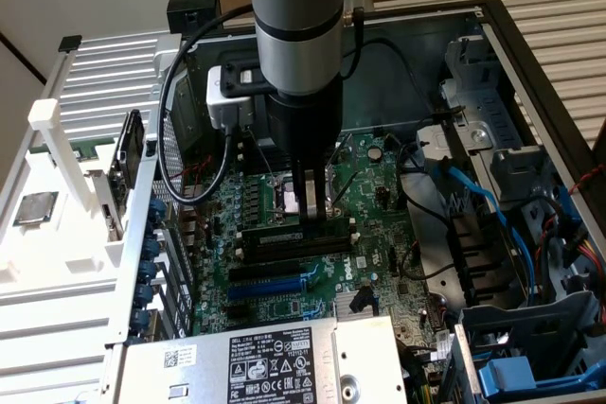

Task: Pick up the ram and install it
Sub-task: 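Insert the ram into the slot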

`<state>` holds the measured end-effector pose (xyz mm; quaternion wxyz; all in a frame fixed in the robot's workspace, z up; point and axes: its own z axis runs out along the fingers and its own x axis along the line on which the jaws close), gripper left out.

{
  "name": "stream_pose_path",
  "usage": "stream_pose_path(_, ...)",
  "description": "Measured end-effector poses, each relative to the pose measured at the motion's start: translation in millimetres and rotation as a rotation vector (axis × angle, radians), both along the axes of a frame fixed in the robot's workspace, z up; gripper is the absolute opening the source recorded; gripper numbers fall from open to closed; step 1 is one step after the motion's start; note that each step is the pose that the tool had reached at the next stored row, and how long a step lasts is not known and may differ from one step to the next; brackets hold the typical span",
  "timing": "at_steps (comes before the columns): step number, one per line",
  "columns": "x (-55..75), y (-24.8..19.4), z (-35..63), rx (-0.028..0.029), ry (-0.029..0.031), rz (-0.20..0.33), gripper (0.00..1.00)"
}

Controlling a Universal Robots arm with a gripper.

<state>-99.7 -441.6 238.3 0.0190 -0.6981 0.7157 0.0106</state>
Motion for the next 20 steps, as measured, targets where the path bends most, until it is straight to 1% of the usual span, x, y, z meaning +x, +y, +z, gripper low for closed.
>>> stream_pose_path(1, 0.0, 0.0, 0.0, 0.0001, -0.0001, 0.000, 0.12)
stream_pose_path(2, 0.0, 0.0, 0.0, 0.0022, 0.0000, 0.000, 0.12)
stream_pose_path(7, 0.0, 0.0, -0.1, 0.0046, -0.0001, 0.000, 0.12)
stream_pose_path(20, 0.0, -0.1, -1.9, 0.0045, 0.0000, 0.000, 0.12)
